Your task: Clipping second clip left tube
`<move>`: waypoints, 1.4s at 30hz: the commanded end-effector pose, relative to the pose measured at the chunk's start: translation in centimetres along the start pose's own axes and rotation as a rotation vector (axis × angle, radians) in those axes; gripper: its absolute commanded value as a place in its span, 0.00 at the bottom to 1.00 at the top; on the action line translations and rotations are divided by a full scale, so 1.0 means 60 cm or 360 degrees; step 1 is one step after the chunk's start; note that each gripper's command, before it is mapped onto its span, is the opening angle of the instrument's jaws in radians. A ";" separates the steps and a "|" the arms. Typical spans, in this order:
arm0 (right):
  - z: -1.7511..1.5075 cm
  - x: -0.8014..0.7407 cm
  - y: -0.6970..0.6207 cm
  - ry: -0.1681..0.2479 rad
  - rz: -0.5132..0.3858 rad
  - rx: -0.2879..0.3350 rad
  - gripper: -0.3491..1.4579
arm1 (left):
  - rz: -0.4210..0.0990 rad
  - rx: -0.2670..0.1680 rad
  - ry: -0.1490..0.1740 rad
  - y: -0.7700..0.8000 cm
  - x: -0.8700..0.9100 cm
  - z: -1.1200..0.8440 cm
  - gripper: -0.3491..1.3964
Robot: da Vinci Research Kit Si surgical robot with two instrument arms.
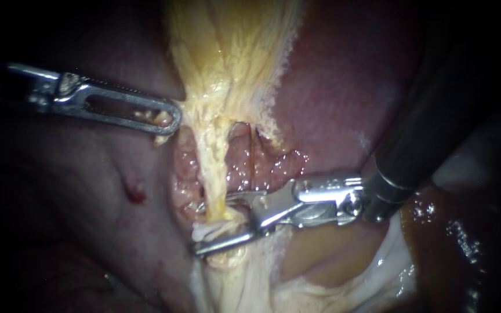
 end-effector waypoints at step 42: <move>0.0013 0.0038 -0.0080 0.0045 0.0017 0.0175 0.39 | 0.0001 0.0000 0.0000 0.0005 0.0000 0.0000 0.00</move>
